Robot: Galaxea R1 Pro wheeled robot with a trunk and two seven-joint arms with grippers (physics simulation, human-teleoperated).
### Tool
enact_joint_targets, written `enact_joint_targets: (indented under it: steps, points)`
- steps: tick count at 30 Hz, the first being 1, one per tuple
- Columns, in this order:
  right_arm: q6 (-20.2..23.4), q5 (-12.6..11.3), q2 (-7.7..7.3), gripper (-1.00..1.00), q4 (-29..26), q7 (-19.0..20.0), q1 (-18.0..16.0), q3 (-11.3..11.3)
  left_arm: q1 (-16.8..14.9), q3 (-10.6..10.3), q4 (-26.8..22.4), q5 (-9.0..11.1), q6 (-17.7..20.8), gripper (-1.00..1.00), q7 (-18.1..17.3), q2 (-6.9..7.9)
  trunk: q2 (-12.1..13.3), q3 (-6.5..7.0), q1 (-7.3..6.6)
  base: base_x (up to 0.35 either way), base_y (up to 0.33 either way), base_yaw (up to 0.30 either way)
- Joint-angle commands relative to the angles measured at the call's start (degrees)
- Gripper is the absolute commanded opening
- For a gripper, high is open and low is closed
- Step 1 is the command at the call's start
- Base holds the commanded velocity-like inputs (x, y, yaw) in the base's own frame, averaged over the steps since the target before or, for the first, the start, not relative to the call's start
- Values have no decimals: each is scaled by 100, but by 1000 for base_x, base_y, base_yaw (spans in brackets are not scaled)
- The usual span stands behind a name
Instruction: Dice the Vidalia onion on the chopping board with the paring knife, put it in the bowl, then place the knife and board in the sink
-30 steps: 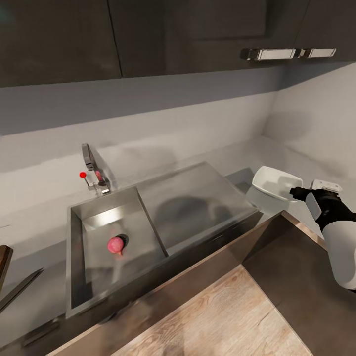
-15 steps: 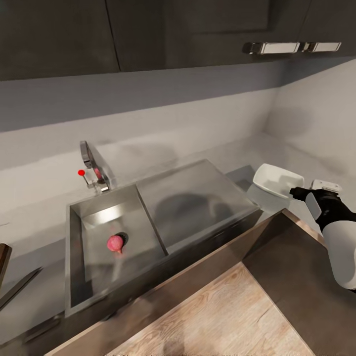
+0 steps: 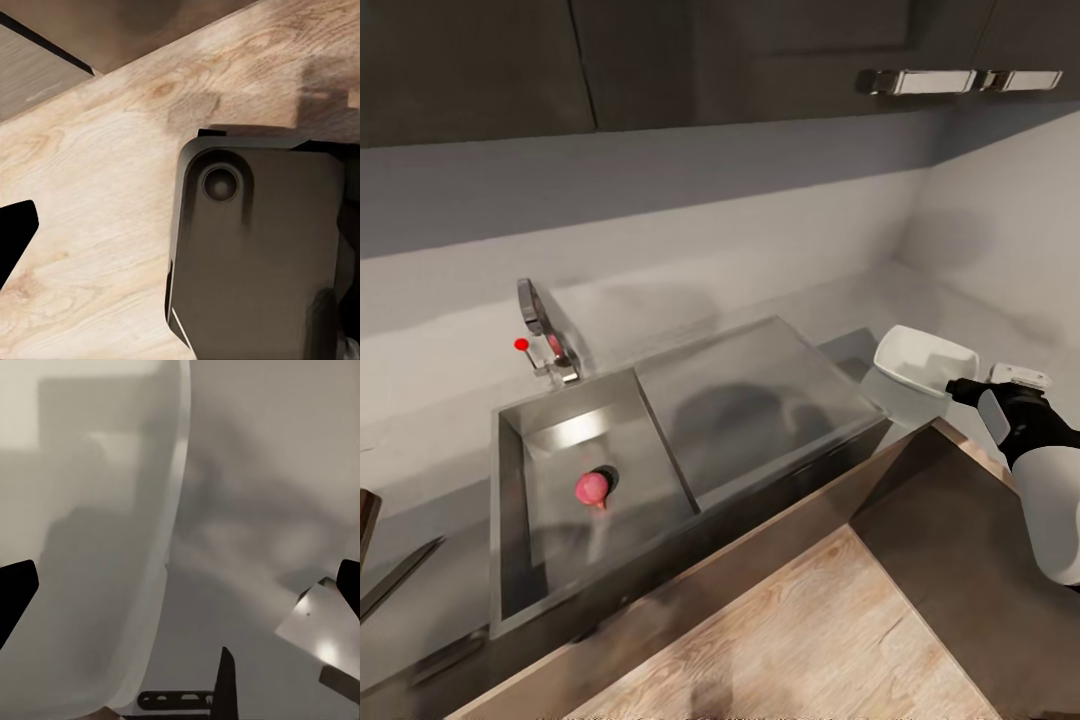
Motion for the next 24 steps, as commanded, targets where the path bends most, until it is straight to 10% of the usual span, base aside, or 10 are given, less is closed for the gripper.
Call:
enact_joint_targets:
  steps: [1, 24]
  points:
    - [29, -6, 2, 100, -8, -11, -3, -12, 3, -5, -10, 32, -6, 100, 0, 0, -8, -14, 2, 0, 0, 0]
    - [31, -10, 2, 100, -8, -11, -3, -12, 3, -5, -10, 32, -7, 100, 0, 0, -8, -144, 2, 0, 0, 0]
